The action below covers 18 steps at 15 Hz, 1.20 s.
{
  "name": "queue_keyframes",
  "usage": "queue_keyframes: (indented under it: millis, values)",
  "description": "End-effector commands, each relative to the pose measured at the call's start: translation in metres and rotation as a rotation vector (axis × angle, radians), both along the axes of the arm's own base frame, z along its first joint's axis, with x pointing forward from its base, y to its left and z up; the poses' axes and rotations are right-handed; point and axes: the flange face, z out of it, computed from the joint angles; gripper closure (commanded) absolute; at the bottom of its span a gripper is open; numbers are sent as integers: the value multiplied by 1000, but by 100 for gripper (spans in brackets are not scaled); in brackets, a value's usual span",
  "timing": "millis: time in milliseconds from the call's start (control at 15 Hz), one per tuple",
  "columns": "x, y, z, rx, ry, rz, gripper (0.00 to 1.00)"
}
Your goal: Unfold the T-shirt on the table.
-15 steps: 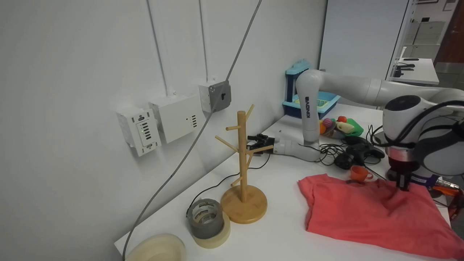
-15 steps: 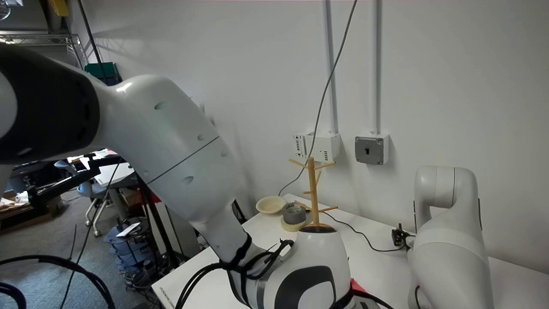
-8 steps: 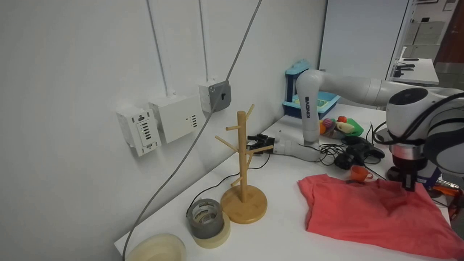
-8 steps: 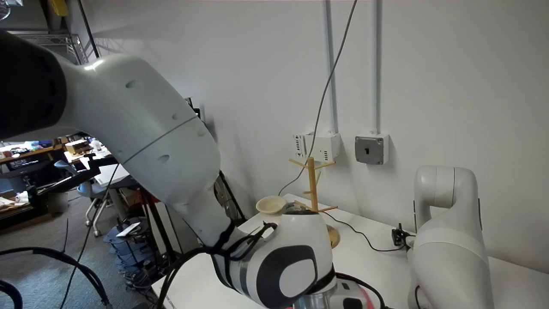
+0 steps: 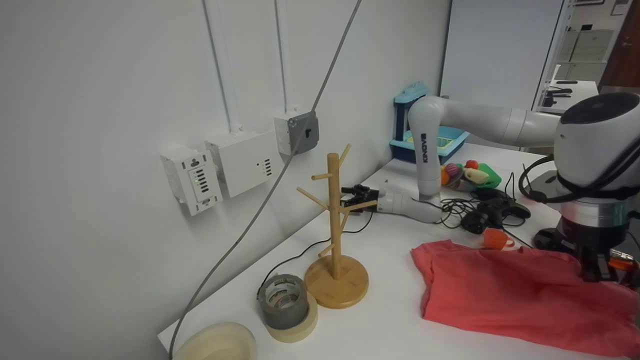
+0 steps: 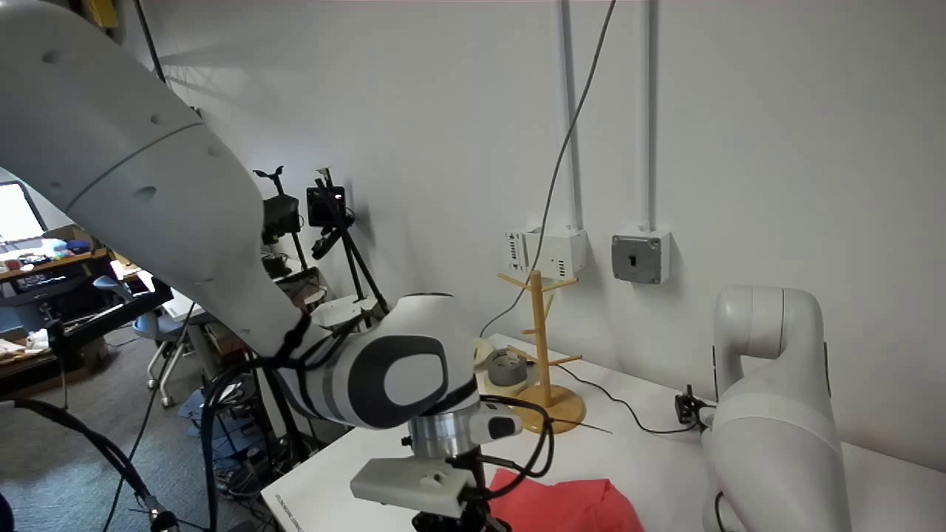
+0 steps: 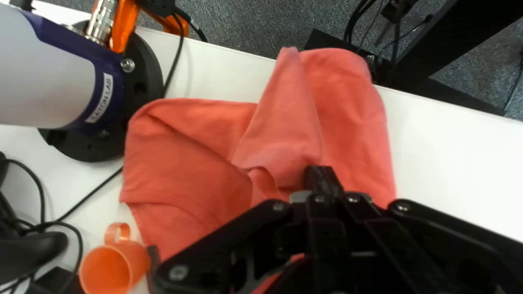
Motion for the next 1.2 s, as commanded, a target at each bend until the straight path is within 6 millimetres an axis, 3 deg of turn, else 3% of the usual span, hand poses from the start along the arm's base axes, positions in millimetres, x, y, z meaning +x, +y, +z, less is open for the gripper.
queue_keyframes:
  millis: [0, 600, 667, 867, 1133]
  values:
    - [-40, 53, 25, 49, 30, 157, 100]
    - [-117, 174, 24, 187, 127, 393, 100]
    - [-113, 190, 24, 198, 141, 411, 100]
    - [-129, 223, 20, 228, 161, 464, 100]
    - [-145, 256, 19, 288, 159, 488, 100]
